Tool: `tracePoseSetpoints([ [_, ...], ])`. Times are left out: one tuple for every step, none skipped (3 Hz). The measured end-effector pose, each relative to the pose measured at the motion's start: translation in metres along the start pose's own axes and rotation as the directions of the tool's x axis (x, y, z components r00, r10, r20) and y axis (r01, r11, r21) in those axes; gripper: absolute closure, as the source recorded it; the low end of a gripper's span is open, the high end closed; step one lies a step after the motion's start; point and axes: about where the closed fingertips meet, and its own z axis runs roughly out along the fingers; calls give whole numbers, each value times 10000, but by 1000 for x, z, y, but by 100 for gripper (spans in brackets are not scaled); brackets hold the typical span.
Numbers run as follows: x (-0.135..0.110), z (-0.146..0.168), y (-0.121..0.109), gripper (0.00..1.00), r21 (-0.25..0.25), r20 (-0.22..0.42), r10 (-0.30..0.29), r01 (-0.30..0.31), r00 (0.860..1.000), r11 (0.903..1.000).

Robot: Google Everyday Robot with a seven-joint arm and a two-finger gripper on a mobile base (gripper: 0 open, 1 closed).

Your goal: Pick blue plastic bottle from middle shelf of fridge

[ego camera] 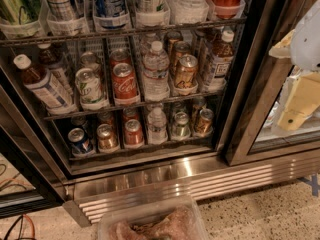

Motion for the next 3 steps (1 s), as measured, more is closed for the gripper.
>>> tracePoseSetpoints([
  [0, 0, 0, 0, 0, 0, 0, 0, 10000, 10000],
  [1, 8, 5, 0, 349, -125, 663, -658, 9977, 9972],
  [17, 22, 15, 0, 752, -261, 2260, -2236, 9738, 9718],
])
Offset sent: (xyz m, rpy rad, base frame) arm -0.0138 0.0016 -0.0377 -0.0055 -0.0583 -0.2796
